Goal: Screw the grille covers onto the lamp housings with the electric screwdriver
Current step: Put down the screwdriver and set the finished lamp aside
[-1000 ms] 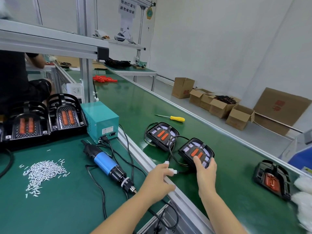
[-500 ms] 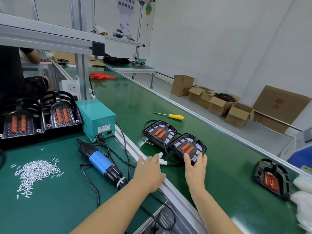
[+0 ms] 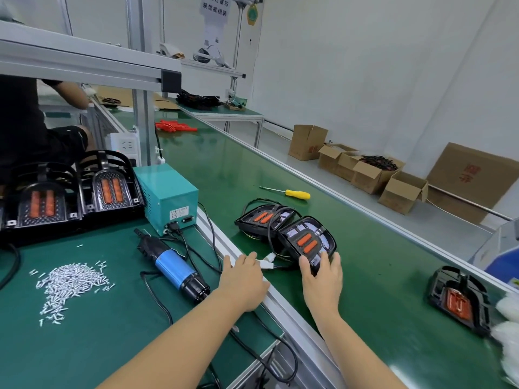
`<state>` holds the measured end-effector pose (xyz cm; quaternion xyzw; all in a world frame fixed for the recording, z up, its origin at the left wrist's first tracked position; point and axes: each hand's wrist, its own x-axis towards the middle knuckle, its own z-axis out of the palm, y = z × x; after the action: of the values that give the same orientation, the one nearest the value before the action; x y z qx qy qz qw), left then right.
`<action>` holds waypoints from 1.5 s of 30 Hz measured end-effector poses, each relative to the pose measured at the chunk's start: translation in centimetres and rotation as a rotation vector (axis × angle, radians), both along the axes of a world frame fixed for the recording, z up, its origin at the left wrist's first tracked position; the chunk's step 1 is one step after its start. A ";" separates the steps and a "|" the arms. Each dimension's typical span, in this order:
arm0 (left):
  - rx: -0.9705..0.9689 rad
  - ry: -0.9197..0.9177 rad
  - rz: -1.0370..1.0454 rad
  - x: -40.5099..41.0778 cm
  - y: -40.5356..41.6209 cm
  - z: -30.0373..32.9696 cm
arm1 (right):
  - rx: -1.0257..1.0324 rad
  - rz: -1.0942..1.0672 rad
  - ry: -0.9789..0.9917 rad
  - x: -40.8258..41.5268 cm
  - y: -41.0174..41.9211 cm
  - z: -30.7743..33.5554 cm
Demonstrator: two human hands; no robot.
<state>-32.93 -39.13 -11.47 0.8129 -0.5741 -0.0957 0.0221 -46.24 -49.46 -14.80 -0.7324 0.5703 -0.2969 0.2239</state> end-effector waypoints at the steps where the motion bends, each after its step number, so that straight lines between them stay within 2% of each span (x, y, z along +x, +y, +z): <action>1: -0.013 -0.005 -0.004 0.1 0.2 0.1 | -0.079 -0.004 0.089 0.1 0.1 0.1; 4: -0.048 -0.010 -0.013 0.4 0.7 0.5 | -0.320 0.104 0.307 1.5 0.3 1.0; 6: -0.056 0.026 -0.001 0.7 0.7 0.8 | -0.380 0.203 0.406 3.2 0.2 2.1; 12: -0.107 0.315 0.108 1.9 -1.6 2.2 | -0.370 0.459 0.618 5.5 -0.2 3.0; 17: -0.096 0.650 0.135 2.2 -4.1 3.4 | -0.413 0.490 0.724 5.3 -0.8 2.2; 20: -0.045 0.740 0.195 2.3 -5.3 3.4 | -0.407 0.501 0.757 5.7 -1.2 1.9; 26: -0.042 0.706 0.194 3.1 -6.8 3.1 | -0.410 0.483 0.788 6.1 -2.2 1.7; 30: -0.009 0.502 0.207 2.7 -6.8 2.5 | -0.410 0.462 0.774 6.4 -2.5 2.1; 34: -0.031 0.384 0.169 2.0 -5.6 1.6 | -0.421 0.452 0.788 6.4 -2.4 2.5; 38: -0.139 0.322 0.137 2.6 -2.6 2.4 | -0.367 0.366 0.739 6.8 -1.2 3.0; 41: -0.291 0.299 0.138 3.3 0.4 3.1 | -0.345 0.300 0.621 8.5 1.4 3.5; 45: -0.508 0.311 0.188 4.0 5.4 3.7 | -0.381 0.457 0.453 11.9 5.6 4.7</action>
<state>-28.91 -33.78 -7.73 0.8066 -0.4917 -0.0700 0.3206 -34.31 -43.89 -10.09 -0.9165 0.3617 -0.1705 0.0120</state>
